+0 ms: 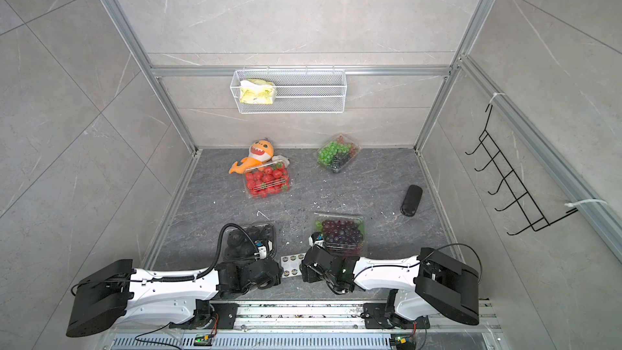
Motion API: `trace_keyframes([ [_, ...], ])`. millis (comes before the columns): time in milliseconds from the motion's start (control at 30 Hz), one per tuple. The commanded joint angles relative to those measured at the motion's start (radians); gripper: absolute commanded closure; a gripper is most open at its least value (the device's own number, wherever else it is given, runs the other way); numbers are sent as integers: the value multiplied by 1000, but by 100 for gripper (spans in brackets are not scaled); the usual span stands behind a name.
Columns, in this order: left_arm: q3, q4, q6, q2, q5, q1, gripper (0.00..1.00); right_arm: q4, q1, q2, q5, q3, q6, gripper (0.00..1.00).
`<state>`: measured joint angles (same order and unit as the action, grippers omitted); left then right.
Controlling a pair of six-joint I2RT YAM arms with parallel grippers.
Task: Label fruit boxes
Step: Pick up the label sticker from the center of the board.
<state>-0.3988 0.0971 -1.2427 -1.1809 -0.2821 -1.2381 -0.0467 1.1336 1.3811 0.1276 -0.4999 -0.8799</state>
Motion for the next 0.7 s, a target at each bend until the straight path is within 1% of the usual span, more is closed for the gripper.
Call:
trace_keyframes([
  [0, -8, -73, 35, -34, 48, 24, 80, -53, -16, 24, -50, 30, -5, 33],
  [33, -12, -74, 37, -43, 49, 29, 80, -63, -18, 27, -58, 33, -7, 33],
  [100, -20, -82, 48, -70, 60, 41, 86, -81, -23, 34, -75, 36, -8, 34],
  [233, -34, -68, 34, -113, 87, 47, 89, -96, -26, 32, -94, 44, -23, 35],
  [333, -38, -27, 20, -119, 82, 45, 88, -107, -25, 24, -93, 56, -36, 35],
  [433, -76, 68, 43, -100, 60, 42, 88, -90, -26, 28, -83, 55, -36, 35],
  [567, -128, 214, 49, -78, 3, 18, 85, -84, -25, 32, -75, 56, -39, 35],
  [600, -134, 234, 50, -78, -2, 15, 81, -85, -25, 32, -74, 56, -40, 35],
  [667, -141, 264, 46, -87, -15, 1, 81, -85, -26, 32, -74, 57, -41, 35],
])
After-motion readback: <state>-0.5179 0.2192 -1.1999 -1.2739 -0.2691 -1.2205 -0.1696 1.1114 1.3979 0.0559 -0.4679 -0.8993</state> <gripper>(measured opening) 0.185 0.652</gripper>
